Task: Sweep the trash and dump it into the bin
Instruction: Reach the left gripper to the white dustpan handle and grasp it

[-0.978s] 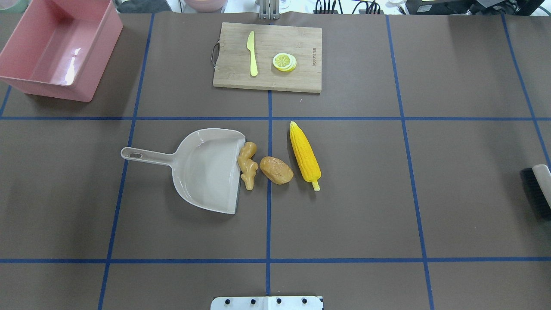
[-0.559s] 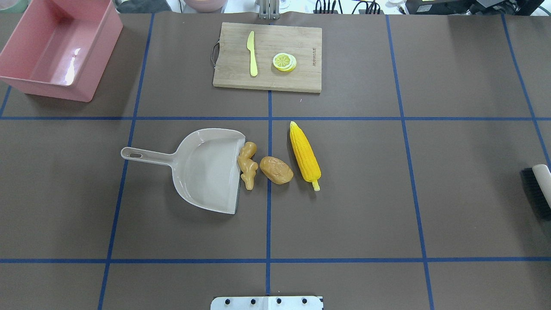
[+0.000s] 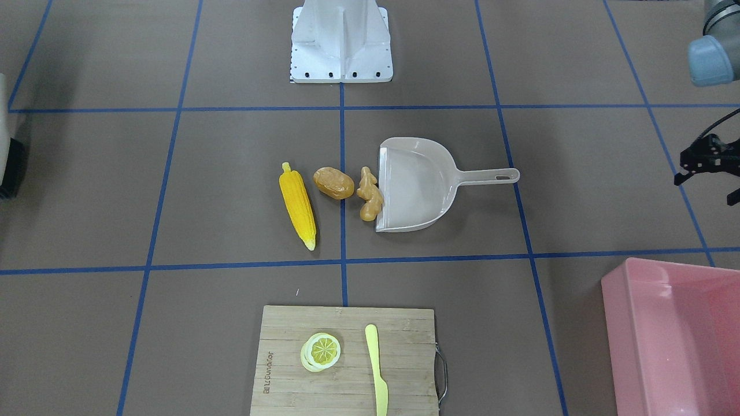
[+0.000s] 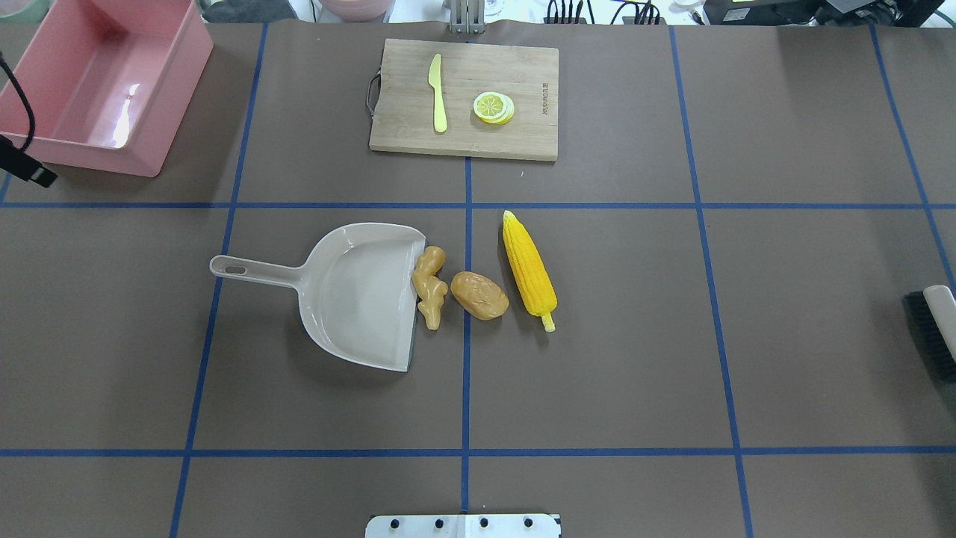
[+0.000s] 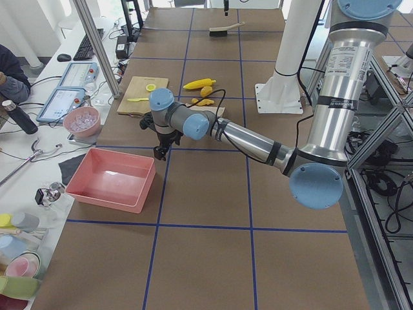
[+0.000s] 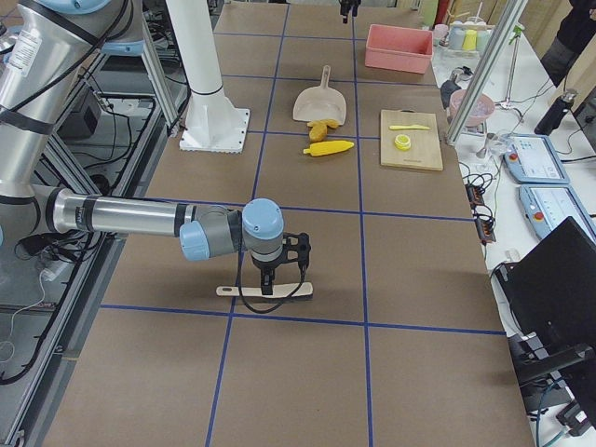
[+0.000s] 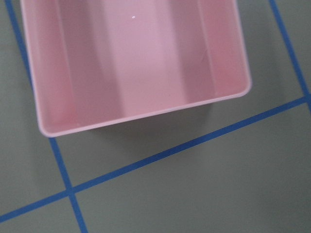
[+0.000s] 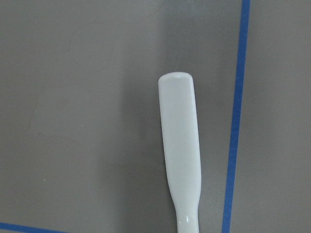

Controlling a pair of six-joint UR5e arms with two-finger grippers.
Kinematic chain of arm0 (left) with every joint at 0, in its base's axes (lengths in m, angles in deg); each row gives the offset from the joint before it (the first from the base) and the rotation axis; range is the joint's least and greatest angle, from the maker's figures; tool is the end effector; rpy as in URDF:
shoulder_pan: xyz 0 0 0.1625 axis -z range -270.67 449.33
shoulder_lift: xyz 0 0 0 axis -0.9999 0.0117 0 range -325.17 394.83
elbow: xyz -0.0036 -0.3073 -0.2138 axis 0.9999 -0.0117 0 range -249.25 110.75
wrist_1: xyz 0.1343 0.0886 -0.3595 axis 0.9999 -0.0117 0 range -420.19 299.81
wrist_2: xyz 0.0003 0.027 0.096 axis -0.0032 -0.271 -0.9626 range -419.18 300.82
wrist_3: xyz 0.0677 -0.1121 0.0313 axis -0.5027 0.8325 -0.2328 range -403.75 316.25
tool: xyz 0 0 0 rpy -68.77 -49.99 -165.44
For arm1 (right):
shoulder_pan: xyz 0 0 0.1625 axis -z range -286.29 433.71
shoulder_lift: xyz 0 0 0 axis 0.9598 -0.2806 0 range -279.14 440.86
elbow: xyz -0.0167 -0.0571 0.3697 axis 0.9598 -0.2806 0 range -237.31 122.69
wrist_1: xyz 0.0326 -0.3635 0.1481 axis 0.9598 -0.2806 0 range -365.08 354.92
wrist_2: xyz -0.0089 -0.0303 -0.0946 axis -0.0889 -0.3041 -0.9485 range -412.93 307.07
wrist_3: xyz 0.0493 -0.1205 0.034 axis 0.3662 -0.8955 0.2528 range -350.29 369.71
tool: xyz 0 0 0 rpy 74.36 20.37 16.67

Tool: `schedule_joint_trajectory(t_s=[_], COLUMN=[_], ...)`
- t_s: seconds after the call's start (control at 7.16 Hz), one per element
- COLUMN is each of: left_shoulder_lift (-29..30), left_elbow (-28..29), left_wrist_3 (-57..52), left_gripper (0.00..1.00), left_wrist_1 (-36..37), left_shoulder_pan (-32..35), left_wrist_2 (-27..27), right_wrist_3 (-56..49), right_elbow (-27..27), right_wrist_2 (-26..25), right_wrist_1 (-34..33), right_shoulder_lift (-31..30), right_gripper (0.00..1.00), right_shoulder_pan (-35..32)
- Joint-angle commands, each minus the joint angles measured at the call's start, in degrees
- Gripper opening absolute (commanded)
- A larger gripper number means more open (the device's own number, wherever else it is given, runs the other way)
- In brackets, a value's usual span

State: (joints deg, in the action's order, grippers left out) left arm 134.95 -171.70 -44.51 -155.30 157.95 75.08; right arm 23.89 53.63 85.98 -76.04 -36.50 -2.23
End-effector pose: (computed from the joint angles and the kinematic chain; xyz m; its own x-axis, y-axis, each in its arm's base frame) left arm 0.1607 -0.5182 0.4279 0.5445 0.5738 -0.6118 -0.3300 0.8171 0.4727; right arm -0.0452 -0.3112 0.6010 0.6374 -0.0777 0.7666 0.0834 0.9960 0.0316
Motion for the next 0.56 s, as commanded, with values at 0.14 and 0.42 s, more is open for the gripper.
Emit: schedule_joint_trajectory(t_s=[0.14, 0.42], left_shoulder_lift=[1.83, 2.01], left_elbow=[-1.44, -4.14], left_wrist_3=[-0.21, -2.04], left_gripper=[0.99, 0.99], left_wrist_1=[-22.91, -28.37], left_shoulder_pan=[-14.86, -23.39], left_wrist_2=[-9.73, -10.33], right_wrist_3=[0.23, 0.32], right_elbow=[-0.2, -1.95], right_wrist_2=[-5.3, -7.59], right_wrist_1=[3.46, 6.96], right_shoulder_lift=[-4.37, -4.73], right_gripper=[1.0, 1.0], right_shoulder_pan=[6.84, 9.57])
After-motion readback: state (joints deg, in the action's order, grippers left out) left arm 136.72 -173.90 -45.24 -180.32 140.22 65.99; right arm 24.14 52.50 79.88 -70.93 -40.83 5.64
